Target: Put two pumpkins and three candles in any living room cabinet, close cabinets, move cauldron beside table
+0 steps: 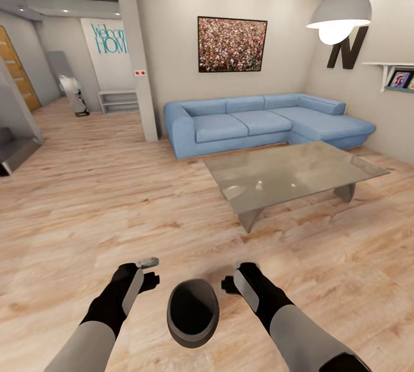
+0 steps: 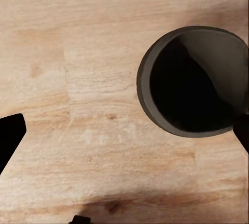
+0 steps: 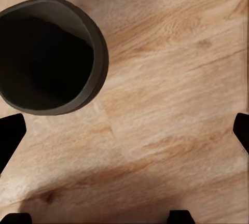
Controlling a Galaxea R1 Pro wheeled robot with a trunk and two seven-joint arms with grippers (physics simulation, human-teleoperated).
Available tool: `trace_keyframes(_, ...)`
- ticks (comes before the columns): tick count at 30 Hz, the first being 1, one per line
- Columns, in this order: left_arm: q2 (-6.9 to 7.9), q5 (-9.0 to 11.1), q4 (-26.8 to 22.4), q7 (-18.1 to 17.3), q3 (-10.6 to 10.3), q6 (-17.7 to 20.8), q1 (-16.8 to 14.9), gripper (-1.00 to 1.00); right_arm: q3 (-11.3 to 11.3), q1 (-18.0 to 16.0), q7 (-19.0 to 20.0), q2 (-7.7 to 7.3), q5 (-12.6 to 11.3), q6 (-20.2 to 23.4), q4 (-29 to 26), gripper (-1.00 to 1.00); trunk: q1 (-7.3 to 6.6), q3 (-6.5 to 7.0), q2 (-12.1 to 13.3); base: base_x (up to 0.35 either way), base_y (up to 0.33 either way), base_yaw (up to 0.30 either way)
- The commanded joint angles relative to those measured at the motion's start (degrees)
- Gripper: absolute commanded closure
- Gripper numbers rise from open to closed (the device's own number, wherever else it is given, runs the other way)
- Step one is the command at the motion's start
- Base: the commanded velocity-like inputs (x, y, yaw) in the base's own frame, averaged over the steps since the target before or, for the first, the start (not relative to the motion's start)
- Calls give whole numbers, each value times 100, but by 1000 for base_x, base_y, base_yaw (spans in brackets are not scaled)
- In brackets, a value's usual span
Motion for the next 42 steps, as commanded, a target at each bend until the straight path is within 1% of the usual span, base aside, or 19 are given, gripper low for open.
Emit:
trace_keyframes(1, -40, -9, 0, -1, -7, 0, 1, -100, 0, 0, -3, 0, -3, -31, 2, -100, 0, 0, 0, 118, -68, 0)
trace_keyframes(4, -90, -14, 0, -6, -18, -1, 2, -100, 3, 0, -4, 0, -3, -58, 3, -100, 0, 0, 0, 58, -34, 0)
trace_keyframes(13, -111, -16, 0, -11, -23, 2, 4, -100, 41, 8, 11, 0, 8, -89, -53, -100, 0, -1, 0, 8, -5, 8)
trace_keyframes(26, -114, -16, 0, -11, -27, -1, 2, -100, 52, 8, 18, 0, 6, -79, -57, -100, 0, -1, 0, 0, 0, 248)
trace_keyframes(30, -114, -16, 5, -12, -31, -1, 2, -100, 52, 8, 19, 0, 9, -83, -57, -100, 0, -1, 0, 42, 0, 86)
trace_keyframes(38, -126, -16, 1, -12, -33, -1, 4, -100, 66, 11, 27, 0, 12, -79, -57, -100, 0, -1, 0, 165, 0, 10)
trace_keyframes(42, -129, -16, 2, -12, -36, -1, 5, -100, 64, 13, 27, 0, 14, -80, -57, -100, 88, -73, -160, 13, 0, 0)
